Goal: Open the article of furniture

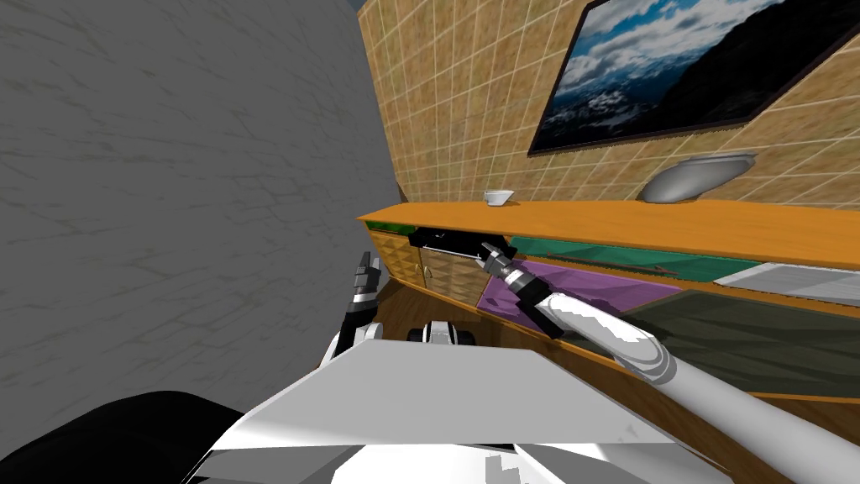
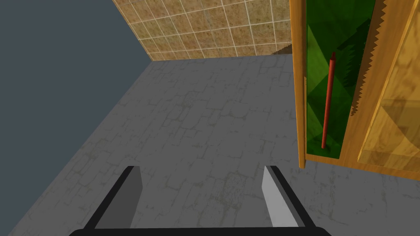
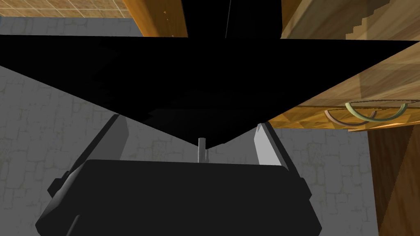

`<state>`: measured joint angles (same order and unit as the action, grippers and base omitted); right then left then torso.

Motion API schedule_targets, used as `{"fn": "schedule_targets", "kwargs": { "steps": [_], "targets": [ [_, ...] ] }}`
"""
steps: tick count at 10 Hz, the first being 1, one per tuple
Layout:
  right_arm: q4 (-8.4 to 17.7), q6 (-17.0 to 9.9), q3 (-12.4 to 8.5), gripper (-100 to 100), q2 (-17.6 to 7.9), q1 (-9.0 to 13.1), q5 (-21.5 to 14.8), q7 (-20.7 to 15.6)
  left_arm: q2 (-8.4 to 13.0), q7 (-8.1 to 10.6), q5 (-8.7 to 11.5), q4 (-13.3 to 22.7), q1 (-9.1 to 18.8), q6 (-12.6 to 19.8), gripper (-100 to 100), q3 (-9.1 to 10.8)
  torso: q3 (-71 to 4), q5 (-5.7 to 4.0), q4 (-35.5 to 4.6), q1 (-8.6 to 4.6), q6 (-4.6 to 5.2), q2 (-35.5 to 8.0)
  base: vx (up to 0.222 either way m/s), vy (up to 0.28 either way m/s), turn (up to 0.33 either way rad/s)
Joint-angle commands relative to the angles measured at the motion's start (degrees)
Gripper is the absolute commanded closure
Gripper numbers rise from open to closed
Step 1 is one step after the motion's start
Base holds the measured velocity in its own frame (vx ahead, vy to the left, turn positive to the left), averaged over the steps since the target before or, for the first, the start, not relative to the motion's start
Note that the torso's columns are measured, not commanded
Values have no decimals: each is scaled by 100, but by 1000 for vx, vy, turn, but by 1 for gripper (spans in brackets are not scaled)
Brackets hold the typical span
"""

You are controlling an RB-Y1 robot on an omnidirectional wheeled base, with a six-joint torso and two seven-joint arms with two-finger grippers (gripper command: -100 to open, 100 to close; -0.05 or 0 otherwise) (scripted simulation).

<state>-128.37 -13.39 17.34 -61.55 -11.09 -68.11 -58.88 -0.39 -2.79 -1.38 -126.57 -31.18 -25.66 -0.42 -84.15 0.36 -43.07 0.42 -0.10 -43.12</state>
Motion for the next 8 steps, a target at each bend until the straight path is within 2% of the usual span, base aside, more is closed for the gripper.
{"fn": "schedule_targets", "kwargs": {
  "steps": [1,2,3,8],
  "targets": [
    [-80,81,-191,-100,-73,88,46,92,0,0,0,0,0,0,0,0,-1,6,-9,6,0,-2,9,21,-22],
    [-9,121,-118,-100,-31,-46,-4,81,0,0,0,0,0,0,0,0,4,6,-10,7,6,-9,12,3,-8],
    [7,148,-116,0,-27,-79,-18,96,0,0,0,0,0,0,0,0,1,-5,13,-4,6,2,6,-1,2],
    [66,188,-43,0,-34,-142,-8,95,0,0,0,0,0,0,0,0,-37,-31,66,-40,12,72,0,0,0]
  ]
}}
